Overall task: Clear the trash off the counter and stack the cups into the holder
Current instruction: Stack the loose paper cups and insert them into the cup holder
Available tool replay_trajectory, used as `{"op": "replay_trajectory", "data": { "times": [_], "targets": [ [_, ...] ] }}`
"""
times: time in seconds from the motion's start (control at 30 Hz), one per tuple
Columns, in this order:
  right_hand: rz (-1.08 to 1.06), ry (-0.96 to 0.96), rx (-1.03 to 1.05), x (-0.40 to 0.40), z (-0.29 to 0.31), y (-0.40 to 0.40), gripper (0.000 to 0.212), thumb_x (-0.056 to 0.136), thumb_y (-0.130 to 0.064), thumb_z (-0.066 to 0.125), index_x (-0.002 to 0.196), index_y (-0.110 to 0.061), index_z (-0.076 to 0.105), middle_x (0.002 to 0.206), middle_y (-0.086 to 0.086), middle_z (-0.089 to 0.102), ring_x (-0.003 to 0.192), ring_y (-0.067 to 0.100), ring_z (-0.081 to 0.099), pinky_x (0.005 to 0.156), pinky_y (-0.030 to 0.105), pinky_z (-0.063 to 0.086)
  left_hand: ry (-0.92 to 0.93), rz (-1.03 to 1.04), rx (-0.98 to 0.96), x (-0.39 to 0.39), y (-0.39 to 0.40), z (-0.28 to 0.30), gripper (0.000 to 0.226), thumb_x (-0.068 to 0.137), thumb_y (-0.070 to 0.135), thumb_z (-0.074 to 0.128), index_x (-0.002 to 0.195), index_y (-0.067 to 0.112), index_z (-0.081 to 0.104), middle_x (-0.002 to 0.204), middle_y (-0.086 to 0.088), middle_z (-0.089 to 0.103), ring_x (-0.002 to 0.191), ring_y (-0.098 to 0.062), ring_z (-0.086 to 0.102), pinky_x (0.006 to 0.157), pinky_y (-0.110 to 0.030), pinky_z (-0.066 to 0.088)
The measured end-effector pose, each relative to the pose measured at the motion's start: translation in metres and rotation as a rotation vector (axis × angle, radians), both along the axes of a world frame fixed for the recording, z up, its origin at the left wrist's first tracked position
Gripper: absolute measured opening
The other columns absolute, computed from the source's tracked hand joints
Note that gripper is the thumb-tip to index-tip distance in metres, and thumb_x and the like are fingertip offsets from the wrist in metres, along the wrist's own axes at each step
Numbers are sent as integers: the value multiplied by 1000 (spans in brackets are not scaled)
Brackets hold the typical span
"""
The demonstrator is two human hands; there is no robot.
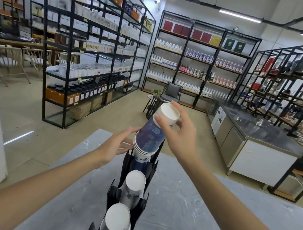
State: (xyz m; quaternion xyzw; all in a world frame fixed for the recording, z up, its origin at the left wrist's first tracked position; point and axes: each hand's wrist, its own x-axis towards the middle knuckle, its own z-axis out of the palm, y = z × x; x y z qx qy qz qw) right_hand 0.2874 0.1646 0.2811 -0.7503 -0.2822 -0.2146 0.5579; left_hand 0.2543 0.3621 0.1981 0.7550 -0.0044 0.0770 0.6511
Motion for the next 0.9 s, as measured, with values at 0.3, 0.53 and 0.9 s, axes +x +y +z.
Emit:
{"op": "replay_trajectory", "data": {
  "times": [0.3, 0.53, 0.9],
  "targets": [
    [-32, 5, -108, 4, -14, 5, 64, 83, -50, 80, 139, -34, 55, 134, -21, 61, 115, -2, 57, 93, 10, 46, 52, -9, -4, 4, 0, -9, 46, 105, 54, 21, 132, 44, 57, 124, 6, 66, 115, -12, 60, 99, -34, 41],
    [-44, -24, -301, 10, -49, 10, 68, 83, -47, 81, 141, -24, 54, 137, -9, 61, 124, 7, 56, 105, 35, 51, -7, -28, 15, 8, -1, -10, 44, 104, 57, 25, 134, 48, 54, 139, 9, 58, 128, -15, 51, 99, -38, 37],
    [-22, 102, -359, 20, -104, 12, 58, 87, -48, 74, 138, -26, 54, 131, -9, 62, 117, 10, 61, 96, 41, 57, -203, 0, 319, 11, -14, -28, 30, 103, 34, 48, 127, 42, 64, 122, 30, 62, 115, 14, 54, 102, -21, 47]
  ]
}}
